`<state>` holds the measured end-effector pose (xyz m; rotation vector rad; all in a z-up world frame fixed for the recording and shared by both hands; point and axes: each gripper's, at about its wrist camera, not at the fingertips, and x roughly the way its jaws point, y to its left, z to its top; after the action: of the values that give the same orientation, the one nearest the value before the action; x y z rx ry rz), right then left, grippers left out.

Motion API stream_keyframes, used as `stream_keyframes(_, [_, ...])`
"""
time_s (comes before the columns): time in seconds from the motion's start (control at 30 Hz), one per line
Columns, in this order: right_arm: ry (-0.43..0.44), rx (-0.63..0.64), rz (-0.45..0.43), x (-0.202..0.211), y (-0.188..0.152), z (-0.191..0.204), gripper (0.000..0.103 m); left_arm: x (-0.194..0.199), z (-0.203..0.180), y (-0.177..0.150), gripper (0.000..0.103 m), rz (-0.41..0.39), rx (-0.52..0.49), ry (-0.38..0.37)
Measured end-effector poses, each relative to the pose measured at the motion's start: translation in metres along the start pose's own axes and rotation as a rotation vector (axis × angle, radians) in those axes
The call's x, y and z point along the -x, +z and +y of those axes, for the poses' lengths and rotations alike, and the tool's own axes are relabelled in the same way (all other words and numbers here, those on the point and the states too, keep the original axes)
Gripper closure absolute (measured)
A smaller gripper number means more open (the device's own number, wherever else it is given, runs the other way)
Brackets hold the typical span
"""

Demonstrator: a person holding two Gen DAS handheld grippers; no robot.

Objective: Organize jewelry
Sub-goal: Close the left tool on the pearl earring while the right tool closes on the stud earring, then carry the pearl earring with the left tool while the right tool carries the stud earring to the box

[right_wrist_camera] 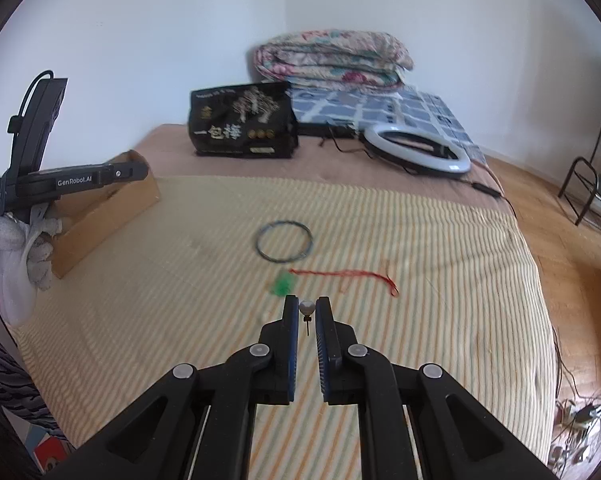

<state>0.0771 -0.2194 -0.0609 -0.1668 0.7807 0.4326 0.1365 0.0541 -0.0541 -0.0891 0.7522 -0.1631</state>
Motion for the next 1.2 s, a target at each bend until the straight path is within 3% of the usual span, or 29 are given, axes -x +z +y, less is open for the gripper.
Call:
stream_keyframes(0.3, [0.068,0.033,-0.054,0.006,0.032,0.047,0.097,0.068,0.040,0.021,0.096,-0.116,-0.009,0.069])
stream_keyframes(0.63, [0.168,0.073,-0.111,-0.011,0.083,0.107,0.097,0.112,0.099,0.014,0.096,-0.186,0.039,0.165])
stream_keyframes(0.83, [0.241,0.079,-0.124,-0.039,0.115,0.143,0.097,0.121,0.132,-0.001,0.096,-0.170,0.083,0.203])
stream_keyframes(1.2, [0.301,0.104,-0.114,-0.096,0.149,0.196,0.097,0.115,0.164,-0.029,0.096,-0.102,0.125,0.241])
